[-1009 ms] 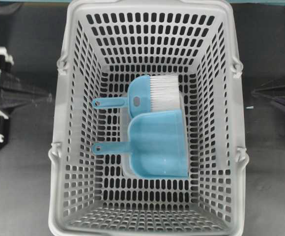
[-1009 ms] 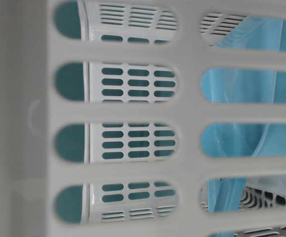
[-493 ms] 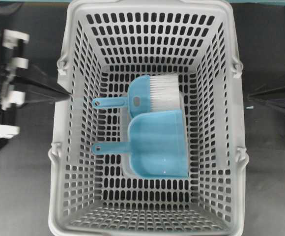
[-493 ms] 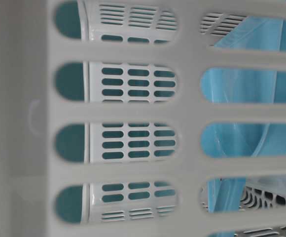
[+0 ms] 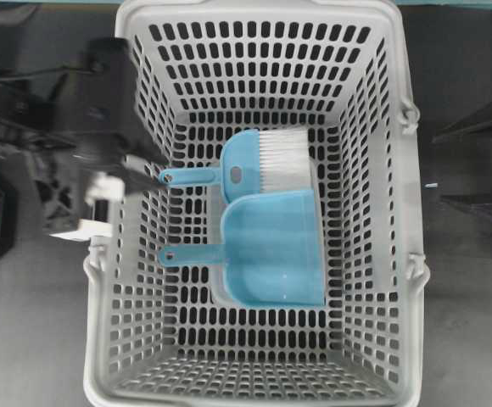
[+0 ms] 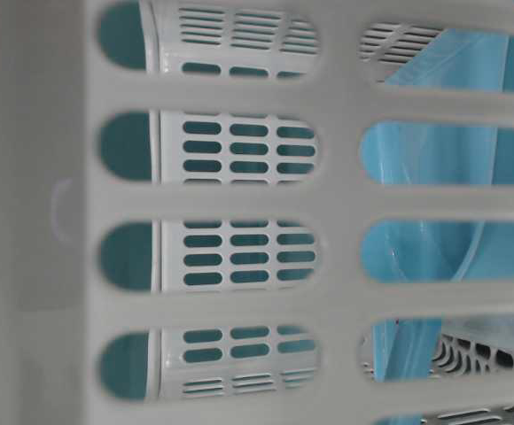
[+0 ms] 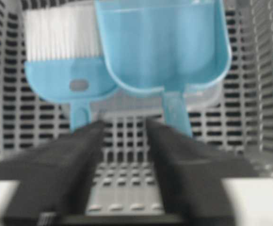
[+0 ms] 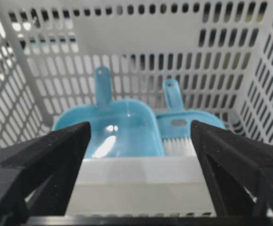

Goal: Pick up the dustpan from the shopping basket with the left arm.
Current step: 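Move the left gripper over the blue dustpan handle in the basket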

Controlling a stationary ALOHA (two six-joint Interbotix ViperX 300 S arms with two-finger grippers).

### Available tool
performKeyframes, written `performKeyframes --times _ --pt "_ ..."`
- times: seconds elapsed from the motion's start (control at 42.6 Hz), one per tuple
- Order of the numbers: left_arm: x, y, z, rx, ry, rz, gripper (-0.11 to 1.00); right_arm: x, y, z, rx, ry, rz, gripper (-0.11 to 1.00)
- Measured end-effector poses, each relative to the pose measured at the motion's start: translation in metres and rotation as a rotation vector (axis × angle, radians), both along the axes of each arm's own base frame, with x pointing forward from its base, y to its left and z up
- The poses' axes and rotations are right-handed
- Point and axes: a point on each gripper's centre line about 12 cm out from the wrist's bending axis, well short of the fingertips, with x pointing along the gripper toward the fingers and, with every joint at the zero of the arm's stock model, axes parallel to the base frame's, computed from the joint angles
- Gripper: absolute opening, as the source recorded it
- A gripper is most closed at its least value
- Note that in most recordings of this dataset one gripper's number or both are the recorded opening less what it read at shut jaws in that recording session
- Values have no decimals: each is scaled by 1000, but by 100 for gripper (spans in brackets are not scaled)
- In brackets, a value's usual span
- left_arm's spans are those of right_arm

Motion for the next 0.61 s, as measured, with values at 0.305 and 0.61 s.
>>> performKeyframes --times 0.305,0.61 --pt "42 -20 -44 -15 199 -12 88 -1 0 1 3 -5 0 79" --pt "77 -43 -96 -16 376 -16 89 -2 0 2 3 -14 -2 79"
